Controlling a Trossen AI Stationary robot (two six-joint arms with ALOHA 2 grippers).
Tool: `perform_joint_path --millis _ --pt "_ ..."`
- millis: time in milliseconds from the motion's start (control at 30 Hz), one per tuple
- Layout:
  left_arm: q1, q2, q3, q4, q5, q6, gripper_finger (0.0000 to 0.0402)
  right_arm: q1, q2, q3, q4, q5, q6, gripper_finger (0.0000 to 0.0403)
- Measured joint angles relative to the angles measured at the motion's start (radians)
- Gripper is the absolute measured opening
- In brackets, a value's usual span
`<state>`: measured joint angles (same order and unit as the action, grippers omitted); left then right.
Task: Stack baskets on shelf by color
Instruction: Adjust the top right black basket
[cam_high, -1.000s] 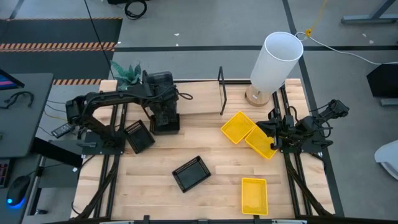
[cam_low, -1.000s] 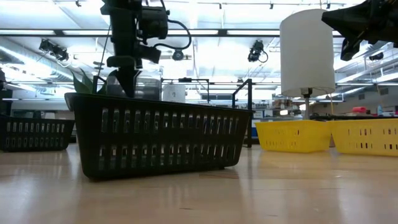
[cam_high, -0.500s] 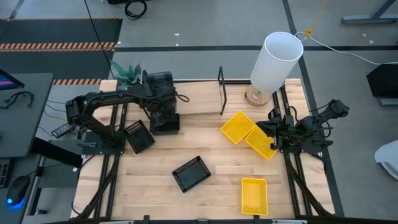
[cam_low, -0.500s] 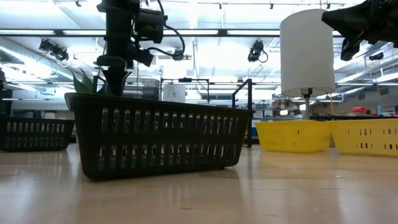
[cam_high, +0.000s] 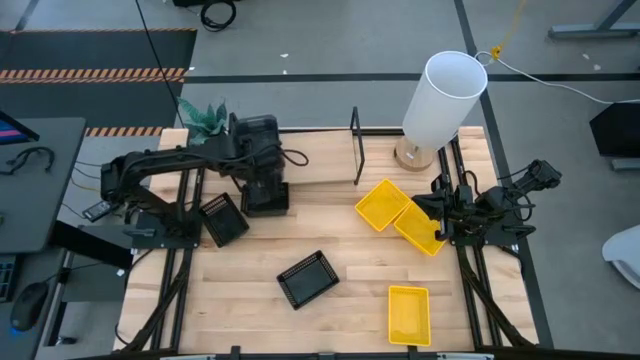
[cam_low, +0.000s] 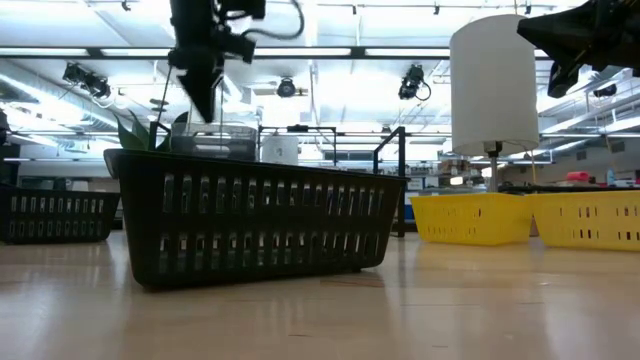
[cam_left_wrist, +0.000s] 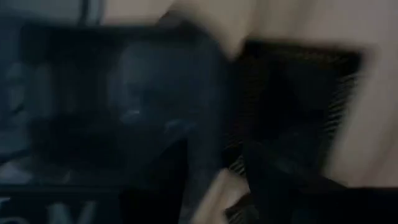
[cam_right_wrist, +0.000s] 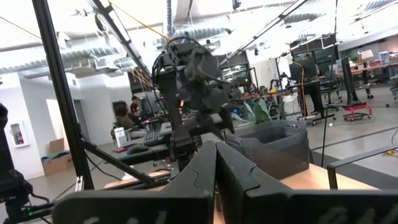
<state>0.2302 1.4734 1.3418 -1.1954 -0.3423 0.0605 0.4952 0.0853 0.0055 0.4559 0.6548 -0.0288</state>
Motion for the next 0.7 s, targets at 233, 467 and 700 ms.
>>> perform_joint_path --millis 233,467,700 --pt "-0.092 0.022 -0.031 0.032 0.171 -0.083 0.0147 0.000 0.000 0.000 0.000 -0.001 0.000 0.0016" --pt "-0.116 0.032 -0.162 0.099 0.224 -0.121 0.0123 0.000 0.000 0.000 -0.001 -0.001 0.000 0.0016" --pt "-0.111 0.032 -0.279 0.260 0.297 -0.128 0.0127 0.000 0.000 0.000 -0.001 -0.001 0.000 0.0016"
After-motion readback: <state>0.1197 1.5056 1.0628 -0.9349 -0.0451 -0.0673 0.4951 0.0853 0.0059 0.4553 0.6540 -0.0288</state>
